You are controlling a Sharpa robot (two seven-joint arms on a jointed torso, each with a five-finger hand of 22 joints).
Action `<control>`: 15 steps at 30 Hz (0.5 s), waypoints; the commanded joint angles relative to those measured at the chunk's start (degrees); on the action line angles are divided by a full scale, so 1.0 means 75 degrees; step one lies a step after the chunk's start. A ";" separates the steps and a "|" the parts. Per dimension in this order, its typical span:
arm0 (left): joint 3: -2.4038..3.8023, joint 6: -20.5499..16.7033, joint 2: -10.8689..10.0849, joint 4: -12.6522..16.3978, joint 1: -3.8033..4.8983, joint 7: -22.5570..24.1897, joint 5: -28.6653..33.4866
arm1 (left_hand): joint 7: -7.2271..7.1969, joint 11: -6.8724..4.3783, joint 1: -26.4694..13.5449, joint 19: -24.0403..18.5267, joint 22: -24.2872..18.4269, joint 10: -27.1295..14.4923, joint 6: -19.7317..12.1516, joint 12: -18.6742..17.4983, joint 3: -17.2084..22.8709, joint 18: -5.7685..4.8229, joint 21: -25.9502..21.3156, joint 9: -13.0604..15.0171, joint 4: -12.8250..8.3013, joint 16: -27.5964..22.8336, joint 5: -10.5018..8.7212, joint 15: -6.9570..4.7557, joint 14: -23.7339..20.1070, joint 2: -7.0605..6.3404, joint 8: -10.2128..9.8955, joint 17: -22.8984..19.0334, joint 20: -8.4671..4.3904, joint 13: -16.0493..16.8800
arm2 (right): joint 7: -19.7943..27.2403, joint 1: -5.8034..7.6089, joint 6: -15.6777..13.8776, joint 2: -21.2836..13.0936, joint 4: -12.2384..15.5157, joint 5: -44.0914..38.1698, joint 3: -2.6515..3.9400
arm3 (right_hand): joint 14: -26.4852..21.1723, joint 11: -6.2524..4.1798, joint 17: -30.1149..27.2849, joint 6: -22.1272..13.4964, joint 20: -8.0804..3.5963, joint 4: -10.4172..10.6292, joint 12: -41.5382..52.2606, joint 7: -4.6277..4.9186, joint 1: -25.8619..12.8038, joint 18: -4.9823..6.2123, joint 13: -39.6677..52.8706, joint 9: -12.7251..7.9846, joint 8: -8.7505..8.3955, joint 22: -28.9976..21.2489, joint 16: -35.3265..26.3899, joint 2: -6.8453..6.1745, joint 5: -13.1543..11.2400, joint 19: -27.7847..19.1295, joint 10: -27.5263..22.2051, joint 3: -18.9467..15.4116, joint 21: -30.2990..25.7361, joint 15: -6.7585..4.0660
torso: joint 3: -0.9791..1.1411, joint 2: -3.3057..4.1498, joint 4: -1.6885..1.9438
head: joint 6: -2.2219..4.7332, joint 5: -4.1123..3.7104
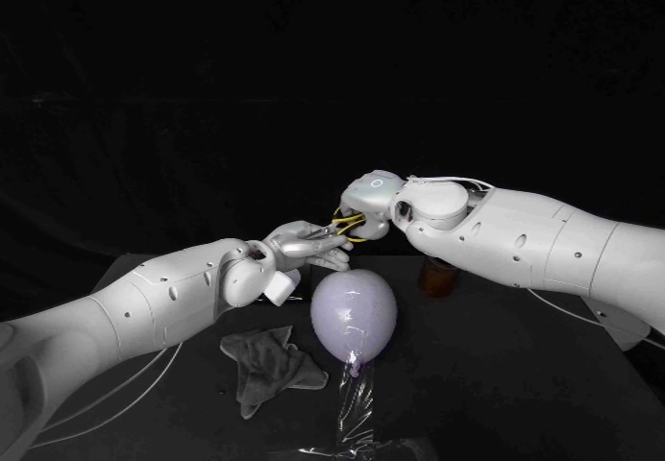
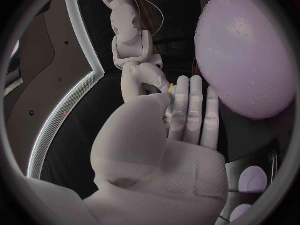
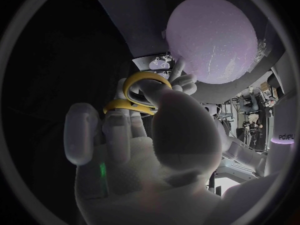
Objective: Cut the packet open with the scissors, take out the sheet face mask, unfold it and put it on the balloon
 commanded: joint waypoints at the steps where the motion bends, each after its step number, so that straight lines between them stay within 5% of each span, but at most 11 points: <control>1: 0.0026 0.0139 0.0072 0.0065 0.0033 0.0190 0.0051 | 0.0019 0.0033 0.0077 0.0061 0.0013 0.0018 0.0023 -0.0005 0.0008 0.0105 0.0036 0.0005 -0.0047 0.0026 0.0026 -0.0036 -0.0027 0.0025 0.0035 0.0011 -0.0018 0.0008 | -0.0373 -0.0042 0.0077 0.0016 0.0109 -0.0499 -0.0016 | 0.0796 -0.1042 0.1986 0.0560 -0.0009 0.0319 0.7773 -0.0604 -0.0169 -0.0050 0.4808 0.0556 0.0460 0.0693 0.0026 0.0046 0.0004 -0.0086 0.2855 0.0072 -0.0055 -0.0102 | -0.0004 0.0005 0.0010 | 0.0006 -0.0027; 3: 0.0026 0.0092 0.0073 0.0060 0.0033 0.0192 0.0058 | 0.0035 0.0042 0.0093 0.0059 0.0012 0.0007 0.0011 -0.0017 0.0020 0.0105 0.0036 0.0015 -0.0072 0.0022 0.0028 -0.0031 -0.0035 0.0011 0.0031 0.0020 -0.0019 0.0005 | -0.0477 -0.0045 0.0105 0.0000 0.0130 -0.0593 -0.0016 | 0.0796 -0.1070 0.1986 0.0498 0.0005 0.0593 0.7773 -0.0647 -0.0322 -0.0069 0.4808 0.1016 0.0777 0.0773 0.0026 0.0153 0.0003 -0.0031 0.2855 0.0053 0.0008 -0.0140 | -0.0005 0.0007 0.0008 | 0.0005 -0.0032; 7: 0.0026 -0.0025 0.0049 0.0035 0.0034 0.0196 0.0101 | 0.0059 0.0062 0.0108 0.0051 0.0011 -0.0029 -0.0018 -0.0050 0.0037 0.0103 0.0035 0.0027 -0.0107 0.0008 0.0028 -0.0016 -0.0059 -0.0033 0.0016 0.0032 -0.0019 -0.0006 | -0.0784 -0.0049 0.0315 -0.0041 0.0168 -0.0778 -0.0016 | 0.0796 -0.1067 0.1986 0.0396 0.0004 0.0939 0.7773 -0.0634 -0.0508 -0.0100 0.4808 0.1195 0.0837 0.0885 0.0026 0.0409 0.0005 0.0063 0.2855 0.0058 0.0121 -0.0150 | -0.0008 0.0008 0.0004 | 0.0009 -0.0041; 10: 0.0025 -0.0066 0.0026 0.0025 0.0034 0.0191 0.0116 | 0.0063 0.0065 0.0110 0.0049 0.0010 -0.0034 -0.0023 -0.0057 0.0040 0.0103 0.0035 0.0029 -0.0113 0.0005 0.0028 -0.0013 -0.0064 -0.0042 0.0013 0.0035 -0.0019 -0.0008 | -0.0955 -0.0050 0.0390 -0.0067 0.0194 -0.0831 -0.0017 | 0.0796 -0.0931 0.1986 -0.0134 -0.0010 0.1553 0.7773 -0.0450 -0.0822 -0.0130 0.4808 0.0982 0.0339 0.0995 0.0026 0.0839 0.0007 0.0156 0.2855 -0.0001 0.0234 -0.0069 | -0.0008 0.0009 0.0010 | 0.0008 -0.0050; 13: 0.0024 -0.0096 0.0014 0.0018 0.0034 0.0185 0.0125 | 0.0064 0.0066 0.0110 0.0049 0.0010 -0.0036 -0.0024 -0.0058 0.0041 0.0103 0.0034 0.0030 -0.0114 0.0004 0.0028 -0.0012 -0.0065 -0.0043 0.0012 0.0035 -0.0019 -0.0009 | -0.1019 -0.0050 0.0414 -0.0088 0.0244 -0.0835 -0.0019 | 0.0796 -0.0682 0.1986 -0.0715 -0.0025 0.1792 0.7706 -0.0137 -0.0737 -0.0099 0.4719 0.0668 -0.0290 0.0907 0.0026 0.1097 0.0001 0.0064 0.2825 -0.0101 0.0117 0.0169 | -0.0010 0.0011 0.0009 | 0.0005 -0.0041; 15: 0.0024 -0.0111 0.0011 0.0014 0.0034 0.0182 0.0132 | 0.0068 0.0068 0.0111 0.0047 0.0010 -0.0039 -0.0027 -0.0062 0.0045 0.0102 0.0034 0.0031 -0.0117 0.0002 0.0028 -0.0010 -0.0067 -0.0047 0.0010 0.0037 -0.0018 -0.0010 | -0.1041 -0.0050 0.0449 -0.0099 0.0298 -0.0831 -0.0020 | 0.0727 -0.0545 0.1716 -0.0852 -0.0016 0.1639 0.5566 0.0047 -0.0346 -0.0043 0.2230 0.0507 -0.0614 0.0733 -0.0067 0.1232 0.0025 -0.0104 0.1911 -0.0126 -0.0108 0.0295 | -0.0009 0.0011 0.0010 | 0.0008 -0.0040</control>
